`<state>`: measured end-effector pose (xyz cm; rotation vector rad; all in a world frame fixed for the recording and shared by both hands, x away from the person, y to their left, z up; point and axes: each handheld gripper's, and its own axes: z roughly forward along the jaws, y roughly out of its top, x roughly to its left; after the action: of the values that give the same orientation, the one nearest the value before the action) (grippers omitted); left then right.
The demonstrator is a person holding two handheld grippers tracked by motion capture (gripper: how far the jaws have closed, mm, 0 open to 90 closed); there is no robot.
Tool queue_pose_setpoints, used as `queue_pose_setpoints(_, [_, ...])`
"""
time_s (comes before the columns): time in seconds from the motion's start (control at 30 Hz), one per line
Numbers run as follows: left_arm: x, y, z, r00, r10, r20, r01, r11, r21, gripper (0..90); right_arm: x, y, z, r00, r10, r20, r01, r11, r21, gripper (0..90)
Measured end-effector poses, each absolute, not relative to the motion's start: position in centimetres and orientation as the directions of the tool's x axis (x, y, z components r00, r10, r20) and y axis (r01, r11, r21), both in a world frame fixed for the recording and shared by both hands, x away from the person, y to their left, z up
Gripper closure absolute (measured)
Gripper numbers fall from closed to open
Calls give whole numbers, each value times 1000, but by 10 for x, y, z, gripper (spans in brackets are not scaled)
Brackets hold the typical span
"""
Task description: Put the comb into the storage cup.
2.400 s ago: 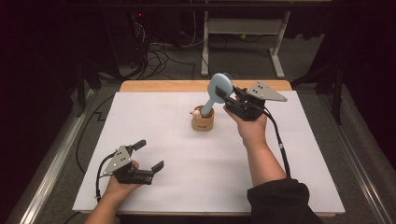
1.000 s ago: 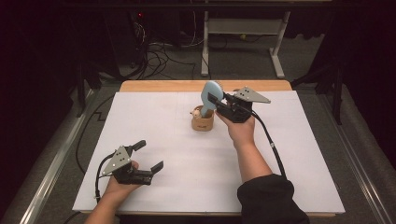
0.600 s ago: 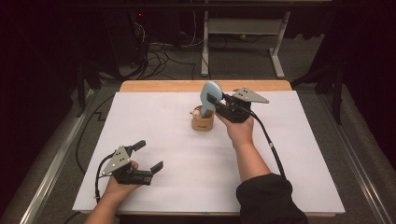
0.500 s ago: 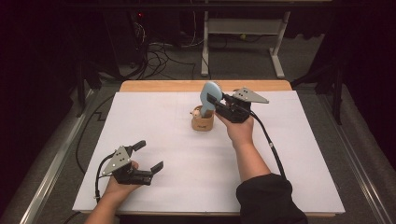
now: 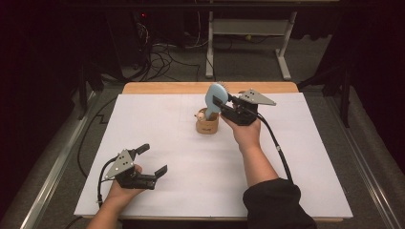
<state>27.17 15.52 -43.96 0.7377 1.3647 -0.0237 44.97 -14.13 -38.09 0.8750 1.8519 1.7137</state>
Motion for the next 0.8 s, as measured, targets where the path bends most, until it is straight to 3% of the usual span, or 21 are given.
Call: queue_pose_setpoints(0.8, [271, 154, -441, 231, 395, -889, 439, 773, 458, 6, 443, -169, -390, -661, 742, 116, 177, 3, 984, 549])
